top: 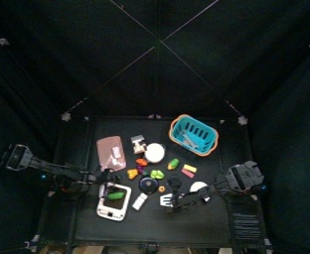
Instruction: Place sushi roll in cutting position
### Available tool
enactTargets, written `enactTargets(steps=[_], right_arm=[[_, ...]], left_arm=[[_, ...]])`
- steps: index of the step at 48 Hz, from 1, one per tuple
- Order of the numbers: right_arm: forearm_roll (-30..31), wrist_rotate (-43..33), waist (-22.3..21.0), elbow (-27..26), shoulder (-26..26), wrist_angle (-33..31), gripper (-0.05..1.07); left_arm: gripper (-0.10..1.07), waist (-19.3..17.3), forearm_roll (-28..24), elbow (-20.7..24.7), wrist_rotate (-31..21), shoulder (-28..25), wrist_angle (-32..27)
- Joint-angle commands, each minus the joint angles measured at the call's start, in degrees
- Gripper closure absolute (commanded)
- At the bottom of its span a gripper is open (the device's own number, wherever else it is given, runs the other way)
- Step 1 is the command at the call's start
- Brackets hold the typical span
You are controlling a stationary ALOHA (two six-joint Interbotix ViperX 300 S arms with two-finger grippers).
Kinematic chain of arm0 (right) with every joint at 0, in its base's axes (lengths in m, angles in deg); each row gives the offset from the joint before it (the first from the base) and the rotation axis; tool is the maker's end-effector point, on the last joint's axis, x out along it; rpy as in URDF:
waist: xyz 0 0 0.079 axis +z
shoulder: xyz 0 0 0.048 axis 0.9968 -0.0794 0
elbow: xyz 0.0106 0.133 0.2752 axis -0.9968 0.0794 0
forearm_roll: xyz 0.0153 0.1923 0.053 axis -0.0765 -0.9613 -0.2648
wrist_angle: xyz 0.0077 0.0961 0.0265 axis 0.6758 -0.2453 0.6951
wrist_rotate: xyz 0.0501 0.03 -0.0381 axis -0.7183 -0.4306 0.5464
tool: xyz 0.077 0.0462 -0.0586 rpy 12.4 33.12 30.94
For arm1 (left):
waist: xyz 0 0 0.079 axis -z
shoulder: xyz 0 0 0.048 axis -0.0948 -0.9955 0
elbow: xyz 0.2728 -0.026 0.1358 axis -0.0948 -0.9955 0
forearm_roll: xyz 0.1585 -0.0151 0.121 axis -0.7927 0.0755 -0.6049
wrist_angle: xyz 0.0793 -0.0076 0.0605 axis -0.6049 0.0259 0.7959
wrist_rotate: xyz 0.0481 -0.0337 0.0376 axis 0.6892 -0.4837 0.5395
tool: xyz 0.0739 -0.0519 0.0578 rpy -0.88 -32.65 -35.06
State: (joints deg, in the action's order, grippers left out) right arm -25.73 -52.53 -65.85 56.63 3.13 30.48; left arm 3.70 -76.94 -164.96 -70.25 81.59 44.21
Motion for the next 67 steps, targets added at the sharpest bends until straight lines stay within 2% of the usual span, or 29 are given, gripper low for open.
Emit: enactTargets(steps=[1,28,48,67], right_arm=[[1.85,-2.20,0.26,-0.53,2.64,-0.79,0.34],[3.16,-2.90,0.35,0.97,0.97,-0.53,0.32],[4.57,-2.55,0.44,0.97,0.79,2.02,0.09],[5.10,-1.93,0.88,0.97,2.46,-0.88,0.07]], left_arm=[[0.14,-0.09,0.09,0.70,-0.09,-0.09,0.18],[0.14,0.18,0.09,0.62,-0.09,-0.35,0.18],[0.14,0.26,0.09,0.53,-0.18,-0.35,0.18],[0.14,0.35,0.09,0.62,-0.18,-0.44,0.00]])
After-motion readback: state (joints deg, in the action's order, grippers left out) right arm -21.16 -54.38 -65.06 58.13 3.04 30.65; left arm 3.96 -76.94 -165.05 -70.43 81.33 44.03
